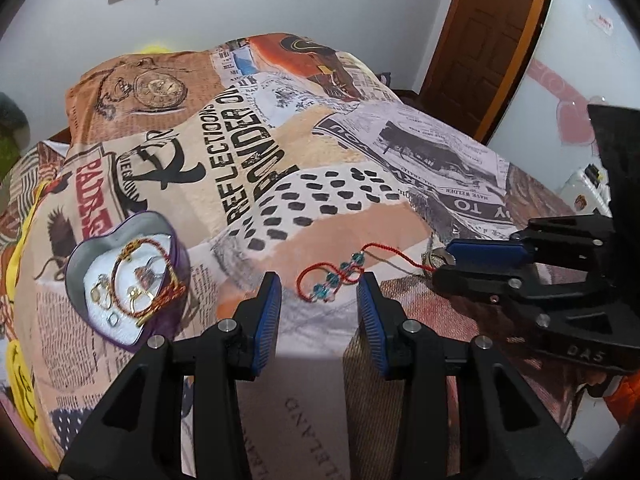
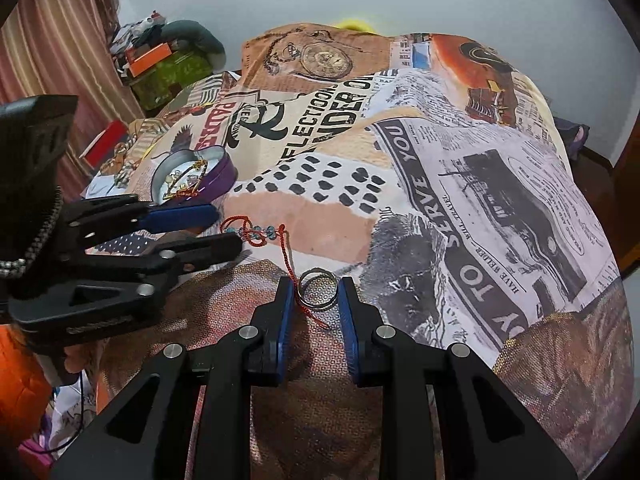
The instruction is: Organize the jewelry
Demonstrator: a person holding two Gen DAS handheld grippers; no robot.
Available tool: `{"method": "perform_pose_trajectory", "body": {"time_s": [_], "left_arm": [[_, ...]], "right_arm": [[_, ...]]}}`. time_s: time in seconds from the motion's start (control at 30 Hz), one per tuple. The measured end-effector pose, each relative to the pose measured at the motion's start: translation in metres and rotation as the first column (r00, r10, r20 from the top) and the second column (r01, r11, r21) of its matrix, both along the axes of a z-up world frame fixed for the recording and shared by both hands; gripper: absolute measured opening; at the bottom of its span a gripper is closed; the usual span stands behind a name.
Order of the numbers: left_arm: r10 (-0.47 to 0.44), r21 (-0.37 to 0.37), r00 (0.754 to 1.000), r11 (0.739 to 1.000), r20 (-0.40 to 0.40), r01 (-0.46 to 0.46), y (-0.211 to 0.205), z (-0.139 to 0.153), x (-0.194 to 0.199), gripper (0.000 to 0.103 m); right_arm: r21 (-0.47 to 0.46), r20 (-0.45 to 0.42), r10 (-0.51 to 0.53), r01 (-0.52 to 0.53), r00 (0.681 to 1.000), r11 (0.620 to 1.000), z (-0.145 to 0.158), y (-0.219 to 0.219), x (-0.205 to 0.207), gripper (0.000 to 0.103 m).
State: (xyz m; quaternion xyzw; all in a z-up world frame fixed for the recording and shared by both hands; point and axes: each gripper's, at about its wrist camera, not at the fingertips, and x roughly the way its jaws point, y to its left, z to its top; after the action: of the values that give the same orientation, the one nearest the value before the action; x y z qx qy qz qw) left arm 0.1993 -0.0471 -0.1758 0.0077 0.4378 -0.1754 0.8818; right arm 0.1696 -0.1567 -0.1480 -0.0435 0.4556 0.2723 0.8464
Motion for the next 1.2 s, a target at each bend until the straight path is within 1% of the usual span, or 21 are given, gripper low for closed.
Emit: {"method": "perform_pose_trajectory", "body": {"time_s": [0.07, 0.13, 0.17, 0.23, 0.3, 0.4, 0.53, 0.67, 0.73, 0.87, 1.03, 1.1, 1.2], "left_arm": [[-0.016, -0.003, 1.000, 1.000, -0.002, 0.016, -0.003, -0.002, 0.002, 0.039], [-0.031, -0.006, 0.999, 0.999, -0.011, 0.031, -0.006, -0.003, 0.003, 0.028], [-0.034, -0.008, 0.999, 0.999, -0.014, 0.034, -0.006, -0.004, 0.004, 0.026], [-0.029, -0.015, 0.999, 0.999, -0.021, 0.029, -0.005, -0.005, 0.006, 0.014], [-0.016, -0.024, 1.000, 1.000, -0.027, 0.015, -0.003, -0.006, 0.009, 0.008], [-0.005, -0.046, 1.000, 0.999, -0.030, 0.004, 0.000, -0.007, 0.009, 0.008], [0.019, -0.020, 1.000, 1.000, -0.012, -0.019, -0.002, -0.004, 0.005, 0.007], [0.046, -0.030, 0.999, 0.998, -0.008, -0.046, 0.001, -0.001, 0.003, 0.007], [0.077, -0.004, 0.997, 0.997, 0.012, -0.077, 0.004, 0.002, 0.001, 0.007], [0.098, -0.049, 0.995, 0.994, 0.019, -0.097, 0.018, 0.012, -0.001, 0.007], [0.101, -0.062, 0.994, 0.993, 0.050, -0.098, 0.024, 0.026, -0.008, 0.007], [0.101, -0.069, 0.993, 0.993, 0.056, -0.097, 0.025, 0.029, -0.011, 0.007], [0.098, -0.081, 0.993, 0.992, 0.060, -0.093, 0.025, 0.032, -0.015, 0.007]], "right_arm": [[0.002, 0.003, -0.001, 0.001, 1.000, 1.000, 0.000, -0.001, -0.001, 0.020], [0.006, 0.002, -0.001, 0.001, 1.000, 1.000, 0.000, -0.002, -0.002, 0.020], [0.008, 0.002, -0.001, 0.001, 1.000, 1.000, -0.001, -0.003, -0.002, 0.020], [0.010, 0.001, -0.002, 0.002, 1.000, 1.000, -0.001, -0.004, -0.004, 0.020], [0.011, 0.001, -0.005, 0.005, 1.000, 1.000, -0.001, -0.006, -0.005, 0.020], [0.010, 0.002, -0.012, 0.012, 1.000, 1.000, -0.001, -0.008, -0.006, 0.020], [0.007, 0.000, -0.021, 0.021, 1.000, 1.000, -0.001, -0.013, -0.007, 0.020], [0.004, 0.000, -0.027, 0.027, 1.000, 1.000, 0.001, -0.017, -0.008, 0.020], [-0.004, 0.003, -0.033, 0.033, 0.999, 0.999, 0.001, -0.018, -0.010, 0.020], [-0.001, 0.002, -0.046, 0.046, 0.999, 0.999, 0.002, -0.025, -0.011, 0.020], [0.001, 0.002, -0.046, 0.046, 0.999, 0.999, 0.004, -0.027, -0.011, 0.020], [0.003, 0.020, -0.044, 0.043, 0.999, 0.999, 0.006, -0.024, -0.011, 0.020], [-0.007, -0.006, -0.027, 0.027, 1.000, 1.000, 0.004, -0.017, -0.009, 0.020]]}}
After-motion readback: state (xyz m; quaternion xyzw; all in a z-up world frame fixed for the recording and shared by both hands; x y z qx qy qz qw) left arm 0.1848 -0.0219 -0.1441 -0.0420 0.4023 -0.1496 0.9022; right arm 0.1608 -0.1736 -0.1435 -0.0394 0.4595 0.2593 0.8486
